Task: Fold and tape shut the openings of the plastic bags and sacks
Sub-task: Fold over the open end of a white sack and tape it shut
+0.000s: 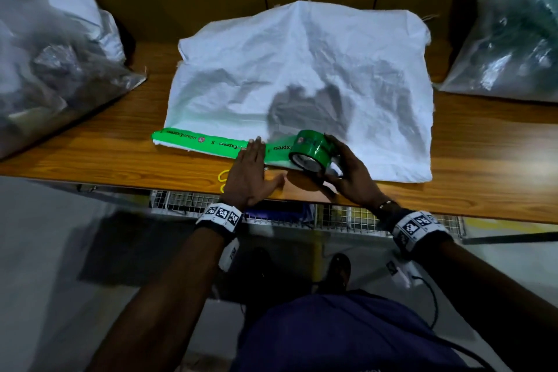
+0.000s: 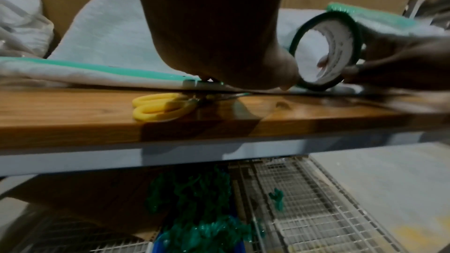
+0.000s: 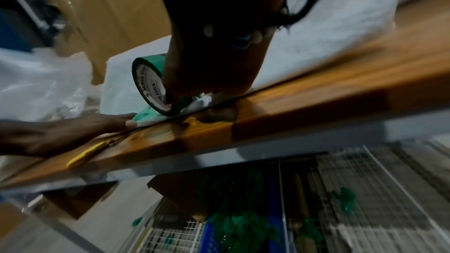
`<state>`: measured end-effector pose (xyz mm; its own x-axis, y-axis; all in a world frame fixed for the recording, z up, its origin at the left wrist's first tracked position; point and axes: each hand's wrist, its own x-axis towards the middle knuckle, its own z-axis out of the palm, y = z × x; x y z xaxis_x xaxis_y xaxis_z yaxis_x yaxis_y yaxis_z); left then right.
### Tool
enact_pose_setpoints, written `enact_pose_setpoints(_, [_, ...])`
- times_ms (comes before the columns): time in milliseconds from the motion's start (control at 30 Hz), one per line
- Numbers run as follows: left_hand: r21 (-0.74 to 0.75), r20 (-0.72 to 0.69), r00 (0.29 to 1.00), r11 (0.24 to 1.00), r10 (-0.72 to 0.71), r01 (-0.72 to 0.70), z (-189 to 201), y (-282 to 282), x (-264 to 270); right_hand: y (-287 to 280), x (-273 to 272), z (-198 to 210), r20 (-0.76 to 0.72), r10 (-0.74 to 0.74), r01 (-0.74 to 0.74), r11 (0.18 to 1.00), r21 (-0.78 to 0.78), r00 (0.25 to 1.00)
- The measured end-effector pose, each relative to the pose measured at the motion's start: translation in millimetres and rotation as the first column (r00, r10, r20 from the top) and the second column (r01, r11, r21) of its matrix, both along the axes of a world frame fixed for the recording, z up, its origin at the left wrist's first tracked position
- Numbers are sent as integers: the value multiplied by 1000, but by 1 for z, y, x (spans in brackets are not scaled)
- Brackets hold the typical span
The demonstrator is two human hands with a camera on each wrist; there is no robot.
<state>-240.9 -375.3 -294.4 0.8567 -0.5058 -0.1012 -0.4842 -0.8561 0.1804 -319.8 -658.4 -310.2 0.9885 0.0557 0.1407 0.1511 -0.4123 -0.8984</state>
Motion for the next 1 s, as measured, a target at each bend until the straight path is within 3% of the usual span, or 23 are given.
enact_pose_setpoints(100, [-114,17,996,990,-85,86,-3,-25,-10,5,1,-4,21,-16,17,999,-41,1000])
enact_pose_setpoints(300, [-148,-27,1000,989,-8,4,-20,-38,-17,6,10,17,81,100,-93,992,-87,992])
enact_pose_setpoints(500, [-78,-15,1000,997,-26,25,-22,-36,-17,-29,12,35,31,245,-217,906,-364,969])
enact_pose_setpoints(667, [-111,-21,998,992,-59,56,-23,-35,-17,-62,-14,55,8,232,-181,783,-595,973])
enact_pose_setpoints(733, [-121,-10,999,992,-46,45,-23,-38,-19,-58,-19,48,16,212,-170,823,-541,977])
enact_pose_setpoints(867, [-107,37,992,986,-124,127,-16,-56,-23,-46,-20,13,-37,82,-88,968,-236,996])
enact_pose_setpoints(1000, [-66,-47,991,991,-122,119,-18,-73,-26,-34,-23,-6,6,-60,61,991,-118,998])
